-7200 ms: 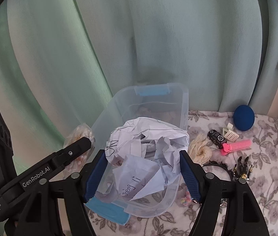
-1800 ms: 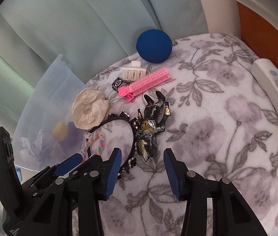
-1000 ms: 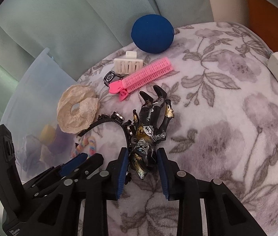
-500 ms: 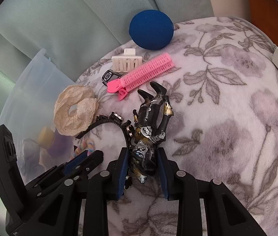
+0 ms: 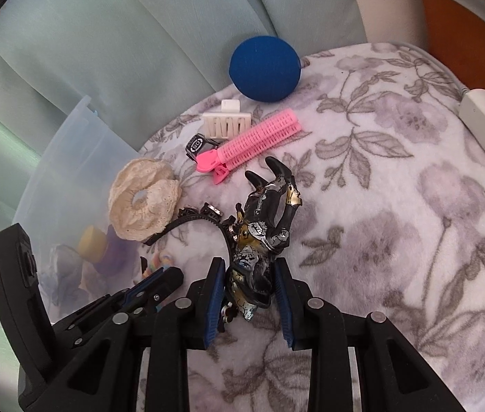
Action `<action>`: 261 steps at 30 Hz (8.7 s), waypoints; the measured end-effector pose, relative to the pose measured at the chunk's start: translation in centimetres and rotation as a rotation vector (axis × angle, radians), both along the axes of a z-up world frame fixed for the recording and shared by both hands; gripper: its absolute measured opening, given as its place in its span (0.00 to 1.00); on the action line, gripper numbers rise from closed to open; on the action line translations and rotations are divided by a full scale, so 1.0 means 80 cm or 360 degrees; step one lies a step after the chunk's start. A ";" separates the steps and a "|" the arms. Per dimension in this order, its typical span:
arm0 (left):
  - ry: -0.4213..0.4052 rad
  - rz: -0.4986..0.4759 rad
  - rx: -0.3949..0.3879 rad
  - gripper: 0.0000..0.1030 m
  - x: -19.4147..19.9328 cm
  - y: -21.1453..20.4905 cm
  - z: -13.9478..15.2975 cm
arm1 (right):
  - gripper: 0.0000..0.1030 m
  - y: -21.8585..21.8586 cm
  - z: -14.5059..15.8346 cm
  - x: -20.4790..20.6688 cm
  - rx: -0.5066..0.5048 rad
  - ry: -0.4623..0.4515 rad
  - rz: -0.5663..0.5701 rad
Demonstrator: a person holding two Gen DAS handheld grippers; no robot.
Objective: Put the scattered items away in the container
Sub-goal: 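Lift and carry the ring and robot figure over the clear box, then open the left gripper while the right opens, dropping ring and figure into the box, then move both grippers toward the black spiked headband and cream lace scrunchie, then grasp the black spiked headband with the right gripper while the left moves toward the scrunchie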
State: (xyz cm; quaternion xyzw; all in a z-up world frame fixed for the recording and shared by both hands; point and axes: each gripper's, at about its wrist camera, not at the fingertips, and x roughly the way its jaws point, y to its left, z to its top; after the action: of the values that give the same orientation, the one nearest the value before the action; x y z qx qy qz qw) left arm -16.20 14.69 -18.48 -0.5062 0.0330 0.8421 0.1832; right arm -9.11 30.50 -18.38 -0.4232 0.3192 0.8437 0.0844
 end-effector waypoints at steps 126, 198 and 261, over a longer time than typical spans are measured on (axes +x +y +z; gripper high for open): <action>0.0356 0.0424 0.0448 0.08 0.011 -0.256 0.152 | 0.30 -0.264 0.158 -0.058 0.0325 0.0227 0.0562; 0.0520 -0.0094 0.0219 0.55 0.164 -0.044 0.242 | 0.37 -0.053 0.207 0.165 0.0232 0.0471 -0.0047; 0.0349 -0.0002 -0.0208 0.54 0.067 -0.002 0.024 | 0.18 -0.029 -0.024 -0.034 0.0288 -0.0202 0.0266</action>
State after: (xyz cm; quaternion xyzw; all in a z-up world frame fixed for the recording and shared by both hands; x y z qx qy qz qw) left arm -10.84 14.51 -16.56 -0.4220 0.1080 0.8883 0.1457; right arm -11.82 28.16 -20.32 -0.4916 0.1994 0.8447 0.0716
